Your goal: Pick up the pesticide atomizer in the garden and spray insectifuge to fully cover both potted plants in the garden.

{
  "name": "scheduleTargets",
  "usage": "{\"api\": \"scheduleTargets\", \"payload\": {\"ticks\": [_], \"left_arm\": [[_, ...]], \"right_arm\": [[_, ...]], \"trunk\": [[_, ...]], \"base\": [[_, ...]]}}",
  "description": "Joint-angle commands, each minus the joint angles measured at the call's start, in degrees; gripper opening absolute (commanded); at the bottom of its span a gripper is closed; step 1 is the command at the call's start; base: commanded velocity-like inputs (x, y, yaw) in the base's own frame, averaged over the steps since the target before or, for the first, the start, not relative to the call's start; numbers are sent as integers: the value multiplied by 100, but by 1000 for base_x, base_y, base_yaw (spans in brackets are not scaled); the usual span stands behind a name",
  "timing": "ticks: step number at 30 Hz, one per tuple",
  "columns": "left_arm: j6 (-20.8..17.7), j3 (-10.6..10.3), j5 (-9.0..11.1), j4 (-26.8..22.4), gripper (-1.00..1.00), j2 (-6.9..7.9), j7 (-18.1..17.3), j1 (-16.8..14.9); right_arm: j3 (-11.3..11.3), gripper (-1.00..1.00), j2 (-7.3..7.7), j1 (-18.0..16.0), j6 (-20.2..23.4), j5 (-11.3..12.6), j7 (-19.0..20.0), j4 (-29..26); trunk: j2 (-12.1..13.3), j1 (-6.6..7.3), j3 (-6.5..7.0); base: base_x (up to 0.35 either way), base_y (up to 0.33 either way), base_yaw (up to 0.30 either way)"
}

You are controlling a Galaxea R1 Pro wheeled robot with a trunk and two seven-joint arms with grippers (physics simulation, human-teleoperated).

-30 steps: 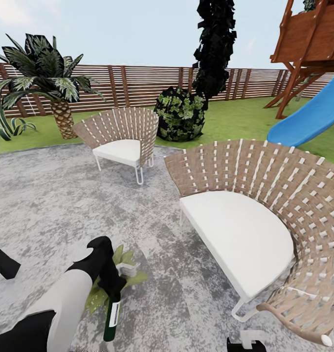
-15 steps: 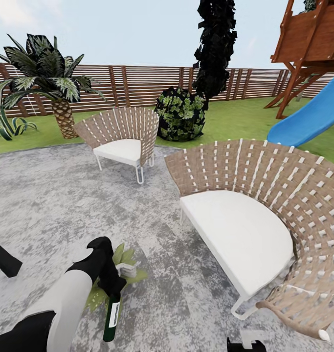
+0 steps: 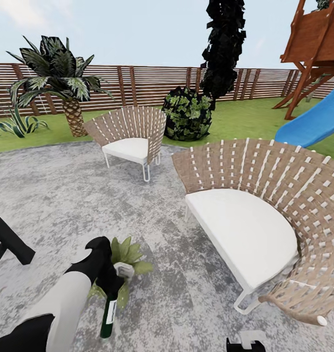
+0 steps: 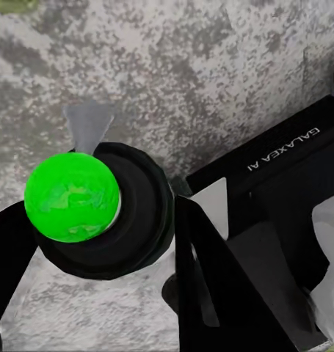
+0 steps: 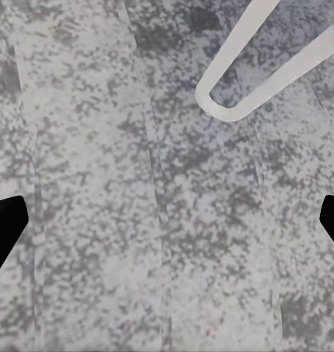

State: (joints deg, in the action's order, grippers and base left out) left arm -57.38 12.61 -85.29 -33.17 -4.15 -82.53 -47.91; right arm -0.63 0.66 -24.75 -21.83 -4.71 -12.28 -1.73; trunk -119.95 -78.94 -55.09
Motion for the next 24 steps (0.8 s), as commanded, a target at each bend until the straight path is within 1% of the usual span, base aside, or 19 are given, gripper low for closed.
{"api": "scheduleTargets", "payload": {"ticks": [1,2,4,8,13,19,21,22,23,24], "left_arm": [[-62,48,-60,-325,-100,-95,-10,-17],[-65,48,-66,-655,-100,-208,14,-41],[-102,41,-71,-955,-100,-267,25,-111],[-129,51,-60,-1001,-100,-278,25,-257],[-141,74,-86,-1006,-100,-264,26,-245],[-154,71,-117,-938,-100,-269,36,-252],[-164,59,-169,-877,-100,-270,30,-297],[-165,54,-207,-808,-100,-270,27,-328],[-167,47,-267,-609,-100,-268,19,-404],[-168,43,-302,-302,-100,-265,10,-520]], "right_arm": [[-6,100,2,-3,-5,-49,-38,6],[-6,100,2,-3,-5,-49,-38,3],[-7,100,1,-3,-5,-49,-38,5],[-6,100,0,-3,-5,-50,-38,4],[-7,100,2,-3,-5,-51,-38,5],[-1,100,4,-3,-5,-48,-38,3],[1,100,4,-3,-5,-48,-38,3],[0,100,4,-3,-5,-48,-38,4],[1,100,4,-3,-5,-48,-38,3],[1,100,4,-3,-5,-48,-38,2]], "trunk": [[-2,1,-5],[-2,1,-5],[-2,1,-5],[-2,1,-5],[-2,1,-5],[-2,1,-5],[-2,1,-5],[-2,1,-5],[-2,1,-5],[-2,1,-5]], "base": [[0,0,15],[0,0,5],[0,0,1],[0,0,0],[0,0,0],[0,0,0],[0,0,0],[0,0,0],[0,0,0],[0,0,0]]}}
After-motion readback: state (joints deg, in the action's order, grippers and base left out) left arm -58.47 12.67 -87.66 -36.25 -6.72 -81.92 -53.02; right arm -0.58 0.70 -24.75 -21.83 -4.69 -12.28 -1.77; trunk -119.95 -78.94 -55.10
